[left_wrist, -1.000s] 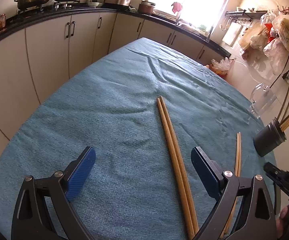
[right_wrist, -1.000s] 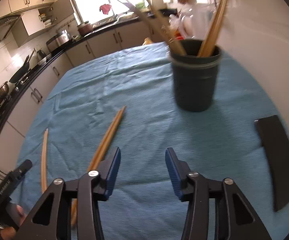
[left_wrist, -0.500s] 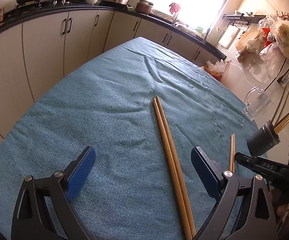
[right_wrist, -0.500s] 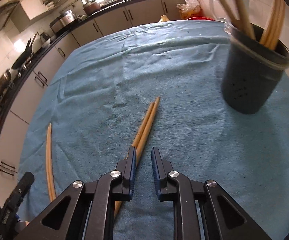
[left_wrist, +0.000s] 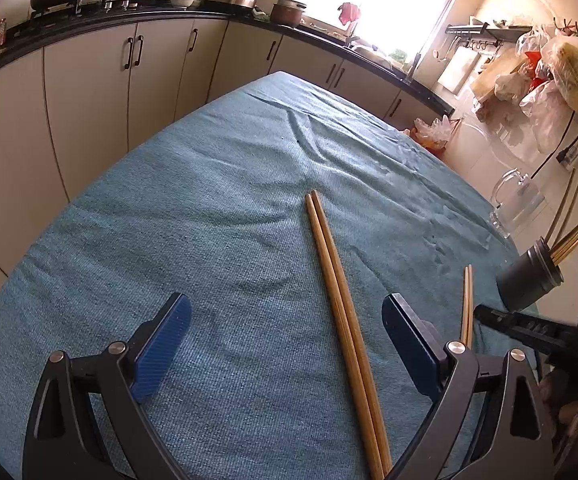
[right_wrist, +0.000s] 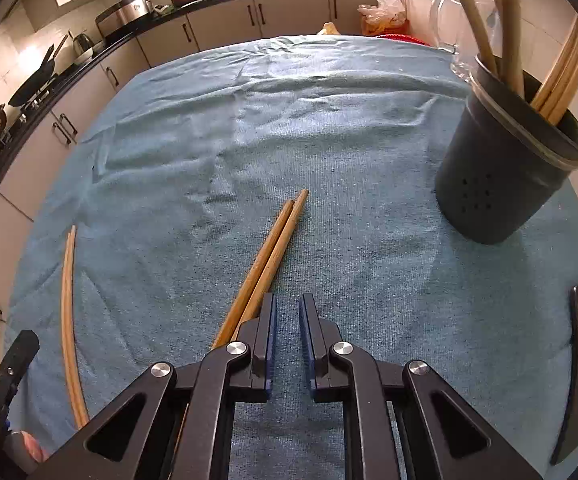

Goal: Organize utensils
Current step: 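Close the right tool on a chopstick while the left tool grasps another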

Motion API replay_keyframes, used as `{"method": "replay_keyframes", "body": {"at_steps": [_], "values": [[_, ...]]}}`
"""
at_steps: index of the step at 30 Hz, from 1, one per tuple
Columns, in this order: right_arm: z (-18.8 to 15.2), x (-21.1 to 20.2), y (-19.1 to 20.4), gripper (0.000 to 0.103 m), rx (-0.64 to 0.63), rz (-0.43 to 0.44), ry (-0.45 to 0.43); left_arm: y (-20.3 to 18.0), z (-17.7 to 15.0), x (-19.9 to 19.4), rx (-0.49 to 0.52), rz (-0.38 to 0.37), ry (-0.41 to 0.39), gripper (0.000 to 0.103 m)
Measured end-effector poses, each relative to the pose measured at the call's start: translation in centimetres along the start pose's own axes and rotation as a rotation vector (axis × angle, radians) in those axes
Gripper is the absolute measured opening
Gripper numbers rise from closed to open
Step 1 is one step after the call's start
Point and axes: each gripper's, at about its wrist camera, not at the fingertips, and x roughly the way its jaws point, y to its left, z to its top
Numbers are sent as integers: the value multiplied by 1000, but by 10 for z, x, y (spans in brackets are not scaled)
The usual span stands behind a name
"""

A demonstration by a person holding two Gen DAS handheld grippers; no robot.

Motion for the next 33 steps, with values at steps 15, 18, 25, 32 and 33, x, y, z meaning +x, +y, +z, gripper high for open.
{"method": "replay_keyframes", "body": {"at_steps": [15,18,25,32,33], "values": [[13,11,11,12,18,7,66,-3,-1,2,0,2,0,95],[22,20,20,12,-40,-47,62,-4,-1,2,-1,1,0,95],[2,10,10,8,-40,13,38,-11,2,5,31,6,29,87],[-16,-2,-1,8,-29,80,7,-25,9,19,104,88,74,61],[-17,-2,-2,8,-25,89,5,-27,11,21,112,101,81,61]]}}
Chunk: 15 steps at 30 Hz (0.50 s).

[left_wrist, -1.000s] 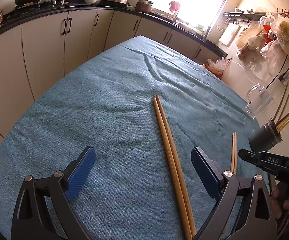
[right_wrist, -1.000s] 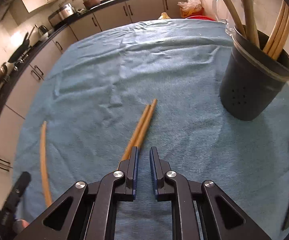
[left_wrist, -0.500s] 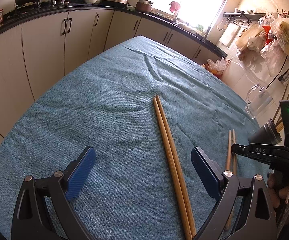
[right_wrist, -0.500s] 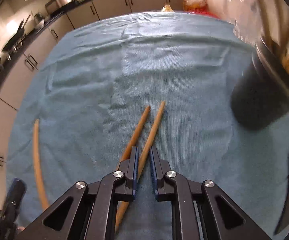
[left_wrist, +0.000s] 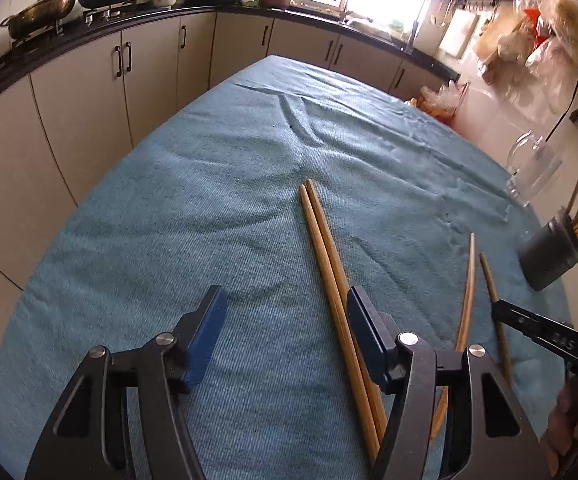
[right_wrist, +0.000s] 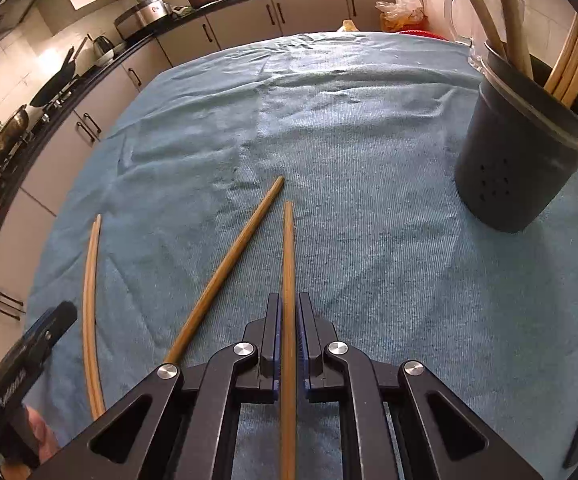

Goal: Organize utensils
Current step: 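Close the right tool on a chopstick while the left tool grasps another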

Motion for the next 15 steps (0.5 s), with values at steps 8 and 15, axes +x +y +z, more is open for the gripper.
{"method": "replay_keyframes", "body": {"at_steps": [8,15], "values": [[-3,-3,-10,8,26,73,-4,-18,8,10,54,109,48,59],[-1,-2,-16,8,26,120,5,-21,11,15,93,201,67,52]]}}
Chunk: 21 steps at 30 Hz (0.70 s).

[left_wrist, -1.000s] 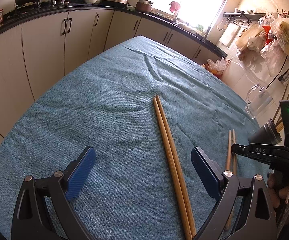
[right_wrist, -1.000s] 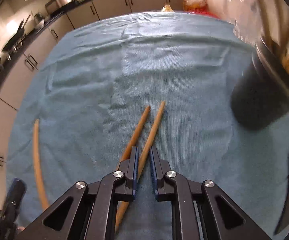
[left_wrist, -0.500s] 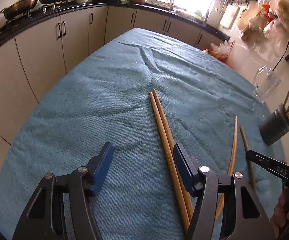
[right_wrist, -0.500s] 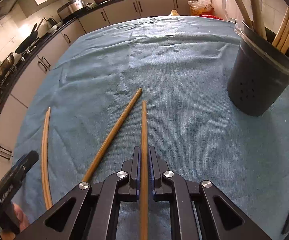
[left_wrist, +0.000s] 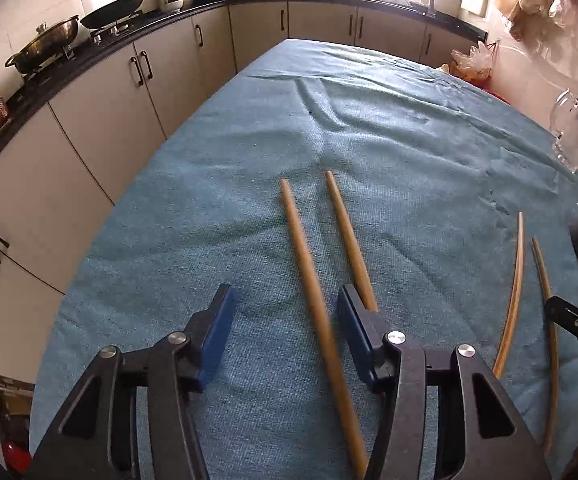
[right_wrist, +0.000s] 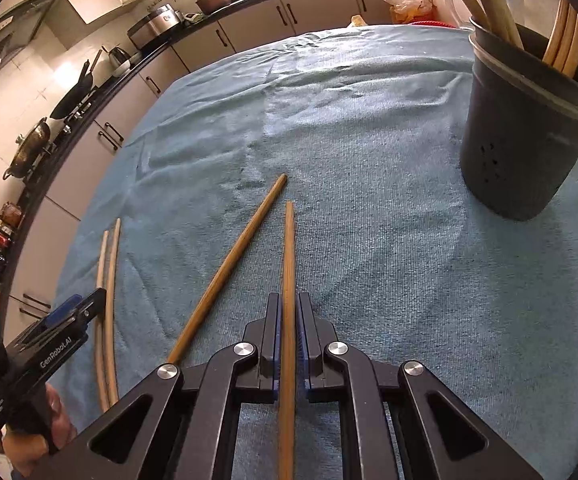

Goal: Organize utensils
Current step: 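Close the right tool on a chopstick while the left tool grasps another, then lift both held chopsticks upright and carry them over the black cup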

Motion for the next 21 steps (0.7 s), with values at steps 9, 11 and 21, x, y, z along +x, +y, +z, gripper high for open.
{"method": "replay_keyframes", "body": {"at_steps": [9,11,21], "values": [[12,8,13,8,-112,-71,41,-7,12,7,33,9,0,24],[16,13,21,8,-175,-111,45,-10,13,7,43,10,-7,9],[20,-21,19,7,-145,-24,-86,20,22,-40,-70,-221,-117,6]]}}
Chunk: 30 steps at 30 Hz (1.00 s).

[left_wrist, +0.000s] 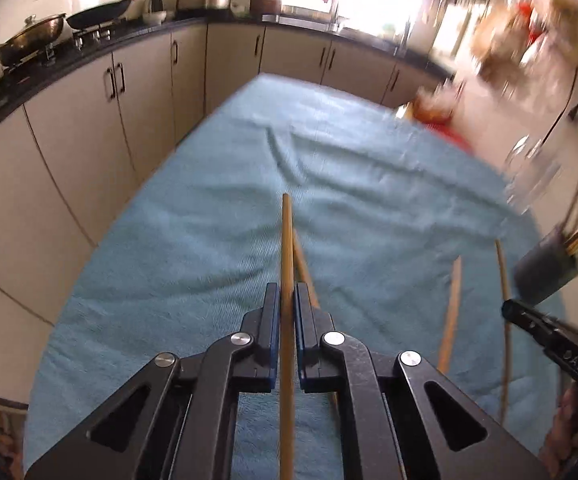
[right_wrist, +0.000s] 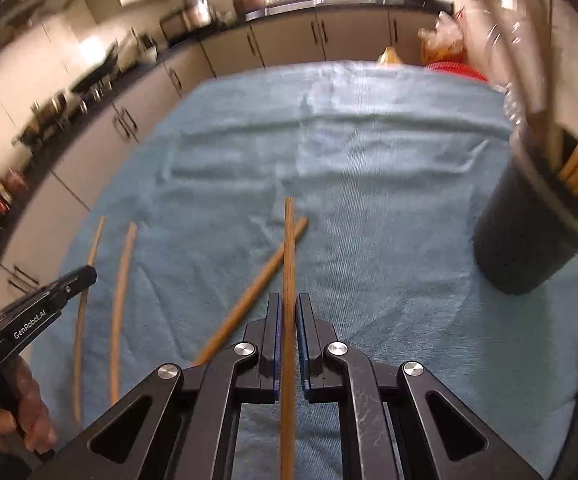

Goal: Organize utensils
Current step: 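Lift both held chopsticks upright and carry them over the black cup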

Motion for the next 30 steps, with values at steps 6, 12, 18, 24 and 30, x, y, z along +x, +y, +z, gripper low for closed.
{"method": "replay_keyframes", "body": {"at_steps": [6,12,18,24,30], "values": [[-7,-46,0,7,43,47,-131,-6,3,-49,-3,-69,-102,6],[-20,-77,8,7,27,59,-218,-17,-1,-80,16,-94,-160,6],[-31,-103,12,7,23,70,-282,-27,-4,-99,35,-115,-188,6],[-37,-117,7,7,34,85,-320,-36,-4,-116,53,-131,-213,6],[-40,-127,0,7,50,88,-342,-42,-3,-124,62,-145,-226,6]]}}
